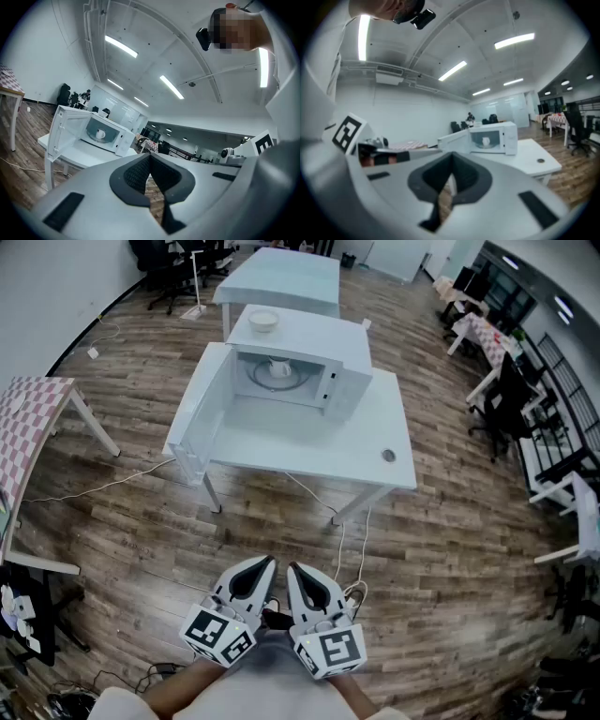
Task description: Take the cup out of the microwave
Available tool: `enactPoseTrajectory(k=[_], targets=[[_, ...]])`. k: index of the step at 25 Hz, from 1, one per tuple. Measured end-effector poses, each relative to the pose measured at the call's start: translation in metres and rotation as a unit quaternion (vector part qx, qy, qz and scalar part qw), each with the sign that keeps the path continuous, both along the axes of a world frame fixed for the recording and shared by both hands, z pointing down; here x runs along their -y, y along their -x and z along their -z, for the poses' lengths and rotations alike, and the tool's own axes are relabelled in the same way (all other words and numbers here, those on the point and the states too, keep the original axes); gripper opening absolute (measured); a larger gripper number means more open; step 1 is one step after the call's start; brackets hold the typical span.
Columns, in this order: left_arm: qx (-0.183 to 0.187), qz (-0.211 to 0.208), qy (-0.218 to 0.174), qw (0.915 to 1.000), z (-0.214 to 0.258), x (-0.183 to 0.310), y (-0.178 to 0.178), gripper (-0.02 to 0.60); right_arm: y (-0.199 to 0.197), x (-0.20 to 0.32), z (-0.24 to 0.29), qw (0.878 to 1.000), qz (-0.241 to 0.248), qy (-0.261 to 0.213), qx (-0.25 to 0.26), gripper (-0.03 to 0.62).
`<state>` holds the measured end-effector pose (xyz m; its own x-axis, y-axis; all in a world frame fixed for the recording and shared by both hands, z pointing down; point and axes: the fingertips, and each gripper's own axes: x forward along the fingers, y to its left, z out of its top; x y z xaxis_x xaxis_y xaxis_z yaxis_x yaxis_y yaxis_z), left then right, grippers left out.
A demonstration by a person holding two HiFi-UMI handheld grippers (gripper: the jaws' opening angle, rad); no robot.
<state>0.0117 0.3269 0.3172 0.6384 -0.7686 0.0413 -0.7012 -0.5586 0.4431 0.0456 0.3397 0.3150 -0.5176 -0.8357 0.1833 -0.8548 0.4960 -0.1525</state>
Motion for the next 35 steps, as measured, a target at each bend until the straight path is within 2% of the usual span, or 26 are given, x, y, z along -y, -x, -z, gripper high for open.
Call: enactPoseTrajectory(k=[10, 24, 31, 35], targets=[[0.016, -0.002, 0.001, 0.9999, 0.003, -0.006, -0.011, 0.014, -0.004, -0.004, -0.002, 1.000, 0.003, 0.012, 0.007, 0.020], [0.026, 0.004, 0.005, 0.9996, 0.001, 0.005, -0.018, 0.014, -0.034, 0.008, -0.002, 0.999, -0.013, 0.013, 0.031, 0.021], [0.048, -0.006, 0.003, 0.9988, -0.002, 0.028, -0.023, 0.014, -0.035, 0.034, 0.000, 1.000, -0.013, 0.004, 0.016, 0.021], [0.044, -0.009, 0.004, 0.9990, 0.000, 0.045, -0.025, 0.014, -0.034, 0.051, 0.004, 1.000, -0.012, -0.011, -0.002, 0.021]])
